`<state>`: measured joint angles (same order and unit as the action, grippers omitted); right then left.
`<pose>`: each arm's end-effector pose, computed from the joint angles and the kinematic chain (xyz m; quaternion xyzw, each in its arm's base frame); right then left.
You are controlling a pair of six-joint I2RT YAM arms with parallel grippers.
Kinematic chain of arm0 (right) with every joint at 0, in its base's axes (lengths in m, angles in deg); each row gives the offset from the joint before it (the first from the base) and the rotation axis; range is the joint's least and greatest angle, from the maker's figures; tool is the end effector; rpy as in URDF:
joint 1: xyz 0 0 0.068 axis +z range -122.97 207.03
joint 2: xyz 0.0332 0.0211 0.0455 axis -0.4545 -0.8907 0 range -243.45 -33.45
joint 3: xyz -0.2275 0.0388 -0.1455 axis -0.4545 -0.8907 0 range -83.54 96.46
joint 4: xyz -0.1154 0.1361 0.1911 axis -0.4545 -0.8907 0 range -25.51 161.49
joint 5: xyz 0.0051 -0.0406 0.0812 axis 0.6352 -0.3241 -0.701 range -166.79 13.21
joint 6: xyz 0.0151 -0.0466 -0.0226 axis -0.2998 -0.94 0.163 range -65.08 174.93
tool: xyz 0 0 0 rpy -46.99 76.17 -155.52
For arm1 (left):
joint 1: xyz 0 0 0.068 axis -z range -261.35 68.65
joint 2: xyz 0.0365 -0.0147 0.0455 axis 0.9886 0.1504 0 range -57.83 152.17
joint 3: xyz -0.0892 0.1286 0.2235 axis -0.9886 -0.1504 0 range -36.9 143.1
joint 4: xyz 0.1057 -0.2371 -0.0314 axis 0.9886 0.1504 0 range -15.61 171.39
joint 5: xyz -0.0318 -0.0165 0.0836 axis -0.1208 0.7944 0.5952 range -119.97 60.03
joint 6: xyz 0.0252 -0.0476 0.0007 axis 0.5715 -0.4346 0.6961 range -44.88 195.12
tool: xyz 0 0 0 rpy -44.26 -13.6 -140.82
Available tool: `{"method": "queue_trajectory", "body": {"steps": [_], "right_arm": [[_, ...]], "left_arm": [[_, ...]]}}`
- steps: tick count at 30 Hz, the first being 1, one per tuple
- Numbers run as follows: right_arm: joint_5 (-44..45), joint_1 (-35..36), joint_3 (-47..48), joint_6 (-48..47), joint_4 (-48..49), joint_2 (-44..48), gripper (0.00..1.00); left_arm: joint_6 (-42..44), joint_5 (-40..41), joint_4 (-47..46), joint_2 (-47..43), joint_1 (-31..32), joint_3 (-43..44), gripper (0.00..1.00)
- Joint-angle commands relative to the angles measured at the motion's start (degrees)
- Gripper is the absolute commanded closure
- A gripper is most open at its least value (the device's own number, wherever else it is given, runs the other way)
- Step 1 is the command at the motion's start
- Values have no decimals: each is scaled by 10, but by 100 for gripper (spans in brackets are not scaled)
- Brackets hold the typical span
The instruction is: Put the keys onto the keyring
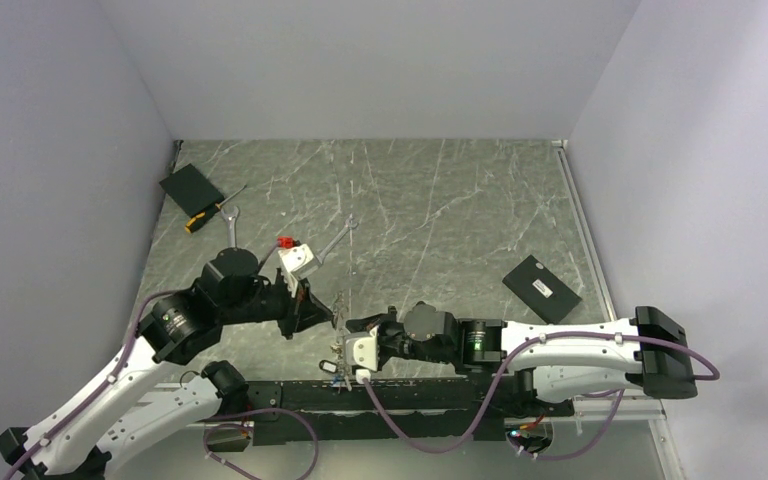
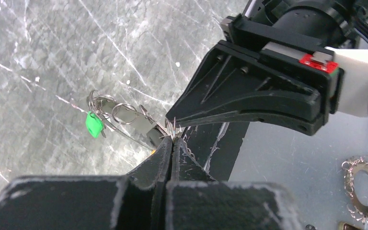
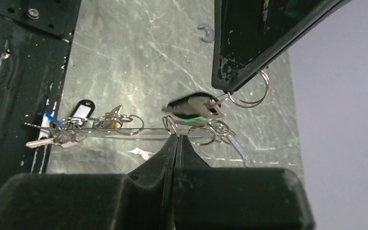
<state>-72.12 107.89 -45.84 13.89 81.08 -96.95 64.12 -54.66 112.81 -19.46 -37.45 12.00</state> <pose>0.0432 0.2504 0.2665 -0.6867 0.4094 0.1736 0.5751 0.0883 -0.1057 0.3316 0.3427 0.7713 -0.3948 0.3629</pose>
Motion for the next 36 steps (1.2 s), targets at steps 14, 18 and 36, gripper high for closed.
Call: {"method": "queue_trajectory", "body": {"steps": [14, 18, 36], "right_arm": [[-137, -41, 65, 63, -63, 28, 100], [-127, -48, 66, 86, -57, 26, 100], [-84, -115, 69, 113, -124, 32, 100]], "left_arm": [[25, -12, -56, 21, -2, -13, 100], [8, 6, -65, 27, -2, -14, 100], [-16, 78, -71, 4, -2, -19, 100]]}}
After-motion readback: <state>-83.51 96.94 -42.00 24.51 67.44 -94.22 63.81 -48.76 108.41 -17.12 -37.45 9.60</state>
